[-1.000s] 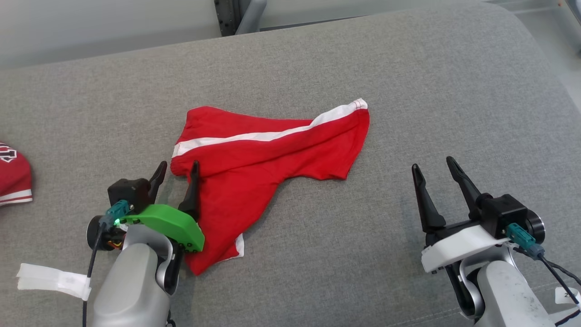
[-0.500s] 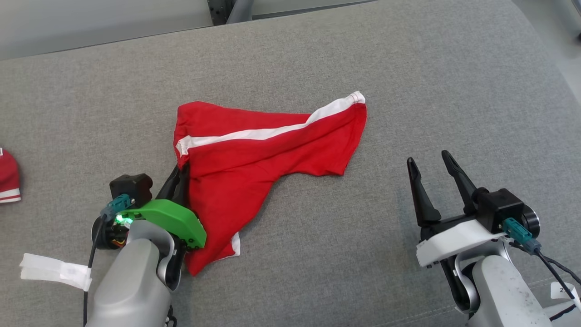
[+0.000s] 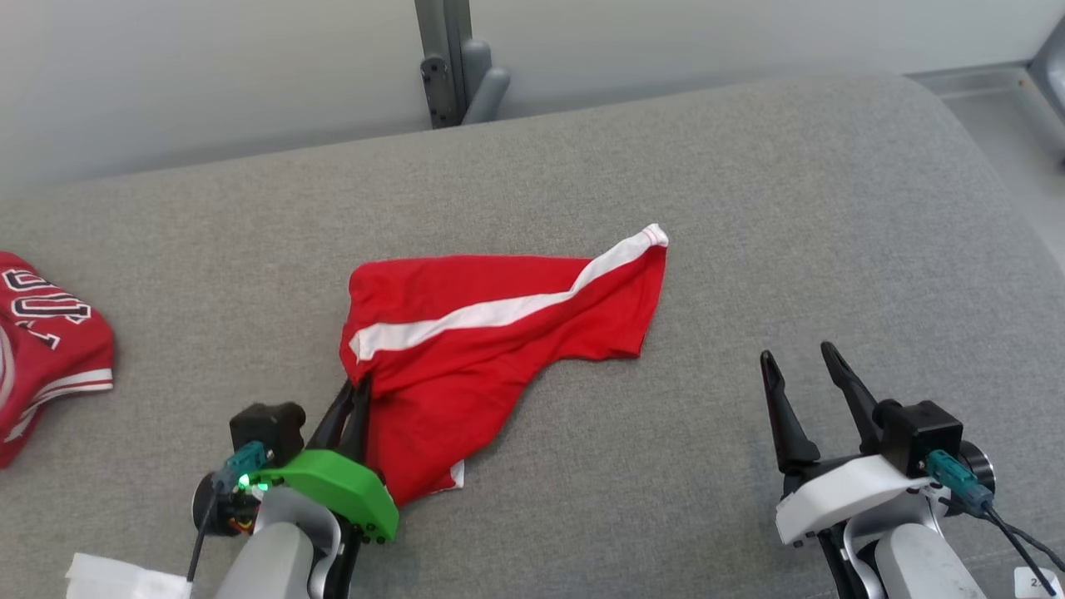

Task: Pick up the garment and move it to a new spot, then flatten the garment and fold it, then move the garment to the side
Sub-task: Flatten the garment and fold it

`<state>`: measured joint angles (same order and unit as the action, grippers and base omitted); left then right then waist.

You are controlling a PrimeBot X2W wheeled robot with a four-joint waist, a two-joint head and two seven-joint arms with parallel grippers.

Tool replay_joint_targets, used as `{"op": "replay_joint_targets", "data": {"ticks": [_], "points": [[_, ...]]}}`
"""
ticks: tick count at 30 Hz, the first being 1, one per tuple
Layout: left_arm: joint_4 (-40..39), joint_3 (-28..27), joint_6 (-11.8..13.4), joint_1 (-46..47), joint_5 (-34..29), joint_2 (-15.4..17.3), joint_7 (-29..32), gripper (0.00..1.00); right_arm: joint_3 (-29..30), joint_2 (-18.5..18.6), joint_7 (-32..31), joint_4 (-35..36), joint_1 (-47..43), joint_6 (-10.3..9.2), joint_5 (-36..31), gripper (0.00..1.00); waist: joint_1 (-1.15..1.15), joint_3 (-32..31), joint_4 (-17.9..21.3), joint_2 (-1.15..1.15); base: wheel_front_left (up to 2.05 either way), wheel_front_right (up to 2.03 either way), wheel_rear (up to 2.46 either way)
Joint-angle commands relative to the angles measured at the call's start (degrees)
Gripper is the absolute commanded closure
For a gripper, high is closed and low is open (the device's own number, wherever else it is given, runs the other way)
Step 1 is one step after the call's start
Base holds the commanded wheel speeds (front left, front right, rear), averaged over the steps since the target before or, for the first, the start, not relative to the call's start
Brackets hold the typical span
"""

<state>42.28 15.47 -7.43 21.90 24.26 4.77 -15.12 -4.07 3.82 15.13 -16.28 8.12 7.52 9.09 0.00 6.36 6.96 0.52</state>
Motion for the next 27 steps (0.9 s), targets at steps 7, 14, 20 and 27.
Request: {"op": "replay_joint_targets", "data": {"ticks": [7, 14, 20, 27], "points": [[0.4, -0.9, 1.0, -6.7, -1.7, -0.7, -0.1, 1.0, 1.4, -0.2, 0.0, 0.5, -3.8, -0.06, 0.4, 0.0, 0.0, -6.2, -2.3, -0.52, 0.0, 0.0, 0.0], [-0.1, -4.4, 3.5, -10.2, -4.8, 0.3, -0.1, 0.0, 1.1, -0.2, 0.0, 0.8, -4.4, -0.06, -0.1, 0.0, 0.0, -5.6, -1.1, -0.52, 0.0, 0.0, 0.0], [-7.7, -9.6, 5.2, -15.0, -8.5, -0.4, 0.0, 0.0, 1.6, -0.3, 0.0, 1.9, -4.7, -0.06, -0.6, 0.0, 0.0, -6.1, -0.5, -0.52, 0.0, 0.0, 0.0], [-18.1, -14.3, 5.2, -19.5, -12.7, -1.4, 0.0, 0.0, 2.2, -0.6, 0.0, 4.1, -4.9, -0.06, -1.1, 0.0, 0.0, -7.2, -0.7, -0.52, 0.0, 0.0, 0.0]]}}
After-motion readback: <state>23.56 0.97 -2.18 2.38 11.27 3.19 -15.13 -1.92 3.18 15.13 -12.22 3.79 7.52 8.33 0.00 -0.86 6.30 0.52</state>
